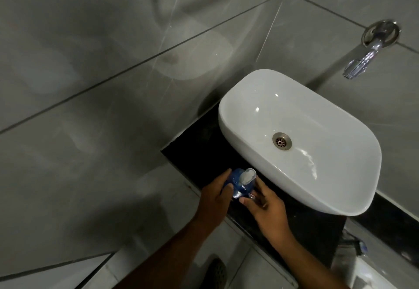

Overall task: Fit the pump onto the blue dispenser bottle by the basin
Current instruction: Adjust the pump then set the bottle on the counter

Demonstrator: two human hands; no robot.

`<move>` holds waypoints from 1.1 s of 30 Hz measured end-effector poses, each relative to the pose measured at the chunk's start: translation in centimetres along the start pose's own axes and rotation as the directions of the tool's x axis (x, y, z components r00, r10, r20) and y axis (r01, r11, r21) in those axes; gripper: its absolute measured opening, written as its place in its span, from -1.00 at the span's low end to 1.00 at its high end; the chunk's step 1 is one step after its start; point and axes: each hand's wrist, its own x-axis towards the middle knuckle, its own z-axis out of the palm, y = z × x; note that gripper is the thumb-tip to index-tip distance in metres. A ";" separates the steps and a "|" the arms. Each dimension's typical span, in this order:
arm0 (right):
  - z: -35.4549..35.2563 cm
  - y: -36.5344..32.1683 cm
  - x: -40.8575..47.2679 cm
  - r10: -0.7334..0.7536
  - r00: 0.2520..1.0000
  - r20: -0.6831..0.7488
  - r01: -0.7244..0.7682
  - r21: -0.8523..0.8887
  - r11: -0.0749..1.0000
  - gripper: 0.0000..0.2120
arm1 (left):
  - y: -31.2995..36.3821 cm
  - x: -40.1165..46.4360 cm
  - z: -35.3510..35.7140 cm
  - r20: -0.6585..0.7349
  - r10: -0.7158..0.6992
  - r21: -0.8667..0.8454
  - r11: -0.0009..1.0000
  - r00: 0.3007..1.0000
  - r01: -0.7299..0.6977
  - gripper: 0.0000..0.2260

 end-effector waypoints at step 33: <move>10.9 -11.1 8.6 -0.266 0.963 -0.051 0.258 -0.124 0.958 -0.53 | 4.0 7.5 -14.1 -0.353 -0.221 0.061 0.964 0.909 0.258 -0.77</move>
